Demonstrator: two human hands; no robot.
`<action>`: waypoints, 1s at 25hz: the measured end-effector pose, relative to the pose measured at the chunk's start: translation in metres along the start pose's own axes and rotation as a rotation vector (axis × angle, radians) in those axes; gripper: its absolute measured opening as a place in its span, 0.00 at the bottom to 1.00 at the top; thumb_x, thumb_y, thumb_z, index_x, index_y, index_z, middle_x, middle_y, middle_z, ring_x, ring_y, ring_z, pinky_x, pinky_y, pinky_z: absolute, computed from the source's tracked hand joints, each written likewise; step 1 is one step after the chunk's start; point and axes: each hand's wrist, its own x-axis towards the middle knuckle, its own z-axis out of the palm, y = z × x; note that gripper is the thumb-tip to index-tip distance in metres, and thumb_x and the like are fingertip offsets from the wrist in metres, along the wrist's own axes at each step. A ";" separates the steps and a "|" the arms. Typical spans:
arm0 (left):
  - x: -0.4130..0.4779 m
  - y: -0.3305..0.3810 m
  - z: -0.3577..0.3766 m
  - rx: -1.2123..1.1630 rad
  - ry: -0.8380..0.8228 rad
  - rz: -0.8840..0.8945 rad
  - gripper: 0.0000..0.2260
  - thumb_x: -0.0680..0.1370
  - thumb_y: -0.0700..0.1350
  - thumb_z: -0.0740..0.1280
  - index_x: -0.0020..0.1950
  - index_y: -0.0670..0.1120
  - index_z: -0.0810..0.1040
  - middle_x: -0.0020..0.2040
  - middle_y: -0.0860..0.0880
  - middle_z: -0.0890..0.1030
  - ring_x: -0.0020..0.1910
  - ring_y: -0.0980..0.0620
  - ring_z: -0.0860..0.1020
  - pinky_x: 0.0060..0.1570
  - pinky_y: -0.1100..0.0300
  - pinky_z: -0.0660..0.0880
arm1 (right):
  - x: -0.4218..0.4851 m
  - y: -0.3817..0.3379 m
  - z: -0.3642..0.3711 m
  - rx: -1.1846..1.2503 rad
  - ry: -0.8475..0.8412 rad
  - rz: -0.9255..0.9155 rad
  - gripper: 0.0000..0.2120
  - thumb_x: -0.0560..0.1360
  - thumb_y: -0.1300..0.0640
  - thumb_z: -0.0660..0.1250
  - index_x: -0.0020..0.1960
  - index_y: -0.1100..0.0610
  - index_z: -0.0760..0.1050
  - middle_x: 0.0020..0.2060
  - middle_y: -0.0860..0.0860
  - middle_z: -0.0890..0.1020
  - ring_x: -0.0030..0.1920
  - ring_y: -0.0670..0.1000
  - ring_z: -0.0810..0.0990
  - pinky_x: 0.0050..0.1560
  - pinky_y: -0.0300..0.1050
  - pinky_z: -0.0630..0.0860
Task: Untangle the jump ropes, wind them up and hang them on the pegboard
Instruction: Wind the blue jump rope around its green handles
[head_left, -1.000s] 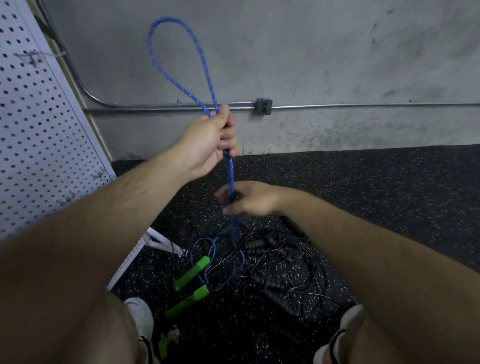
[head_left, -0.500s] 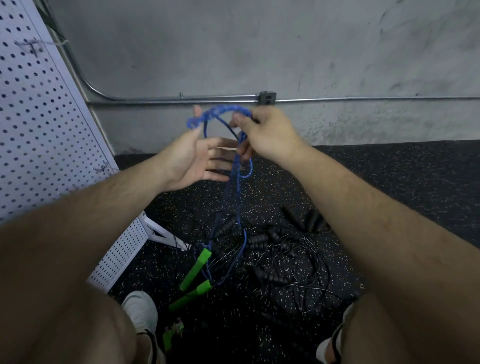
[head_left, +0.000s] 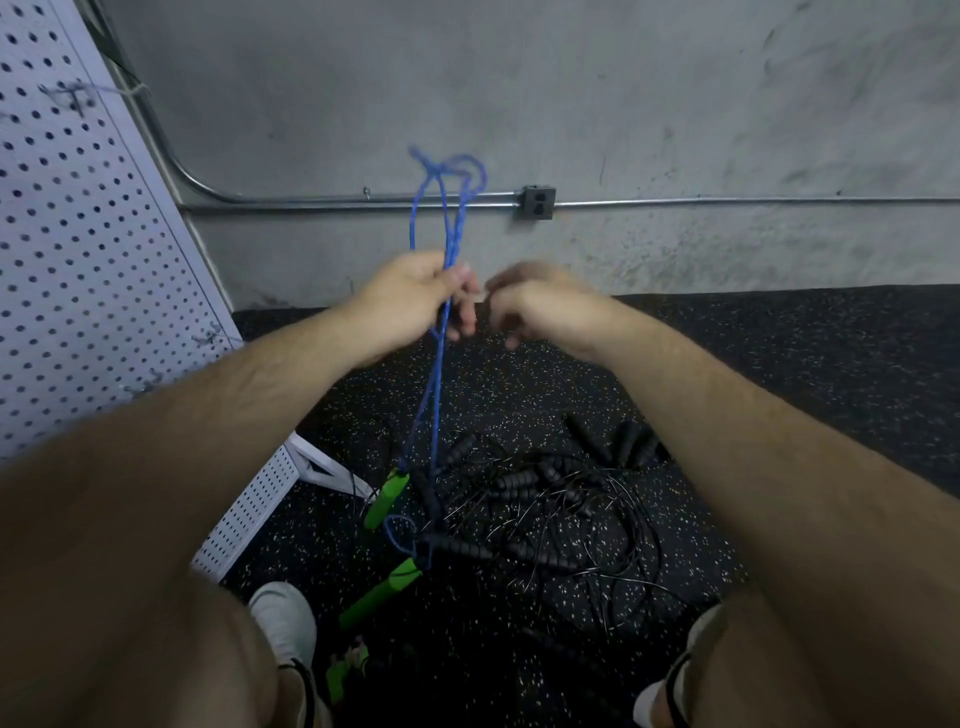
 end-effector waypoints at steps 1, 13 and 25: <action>0.002 0.010 -0.003 -0.077 0.060 0.036 0.13 0.87 0.41 0.55 0.46 0.43 0.75 0.30 0.50 0.79 0.30 0.53 0.80 0.33 0.62 0.76 | -0.004 0.007 0.006 -0.137 -0.133 0.022 0.22 0.74 0.63 0.72 0.67 0.61 0.73 0.54 0.56 0.82 0.45 0.54 0.84 0.47 0.50 0.82; 0.008 0.038 -0.017 -0.459 0.096 0.156 0.11 0.87 0.44 0.55 0.49 0.43 0.73 0.30 0.52 0.74 0.29 0.54 0.73 0.30 0.62 0.65 | 0.012 0.024 0.055 -0.195 0.078 -0.057 0.22 0.72 0.41 0.75 0.54 0.55 0.73 0.39 0.50 0.79 0.32 0.49 0.78 0.33 0.45 0.74; -0.010 -0.022 -0.017 0.304 -0.481 -0.220 0.15 0.83 0.35 0.59 0.65 0.46 0.77 0.55 0.51 0.86 0.59 0.55 0.82 0.63 0.49 0.75 | 0.006 -0.011 0.019 -0.001 0.274 -0.249 0.16 0.82 0.46 0.64 0.42 0.54 0.81 0.29 0.44 0.79 0.27 0.39 0.75 0.36 0.37 0.75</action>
